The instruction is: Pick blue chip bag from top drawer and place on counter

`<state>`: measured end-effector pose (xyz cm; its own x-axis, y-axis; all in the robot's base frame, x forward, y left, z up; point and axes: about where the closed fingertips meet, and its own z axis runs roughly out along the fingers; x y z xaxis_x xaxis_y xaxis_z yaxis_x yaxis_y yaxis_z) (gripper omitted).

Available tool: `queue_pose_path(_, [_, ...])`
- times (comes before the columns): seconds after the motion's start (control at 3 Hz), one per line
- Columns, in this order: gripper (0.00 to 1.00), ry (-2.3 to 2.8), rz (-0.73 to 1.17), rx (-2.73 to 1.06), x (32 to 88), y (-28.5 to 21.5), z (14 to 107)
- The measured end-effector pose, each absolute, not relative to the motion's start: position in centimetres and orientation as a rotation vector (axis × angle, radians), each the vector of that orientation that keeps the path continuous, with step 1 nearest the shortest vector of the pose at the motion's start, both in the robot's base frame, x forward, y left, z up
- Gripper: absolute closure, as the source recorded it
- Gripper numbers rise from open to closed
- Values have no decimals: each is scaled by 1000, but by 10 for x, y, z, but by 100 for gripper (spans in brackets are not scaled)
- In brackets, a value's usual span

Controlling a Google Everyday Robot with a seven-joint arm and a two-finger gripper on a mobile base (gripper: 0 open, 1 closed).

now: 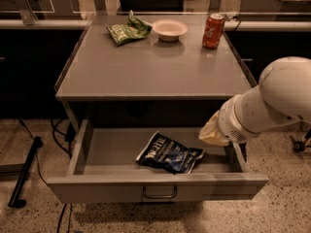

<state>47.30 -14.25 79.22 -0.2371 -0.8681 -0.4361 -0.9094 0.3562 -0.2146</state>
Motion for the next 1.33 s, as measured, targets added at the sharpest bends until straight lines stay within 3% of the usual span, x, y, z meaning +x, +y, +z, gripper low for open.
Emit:
queue_pose_path(1.0, [100,2104,352,-1562,478,-80,709])
queue_pose_path(1.33, [81,2106,381,-1576,477,-70,698])
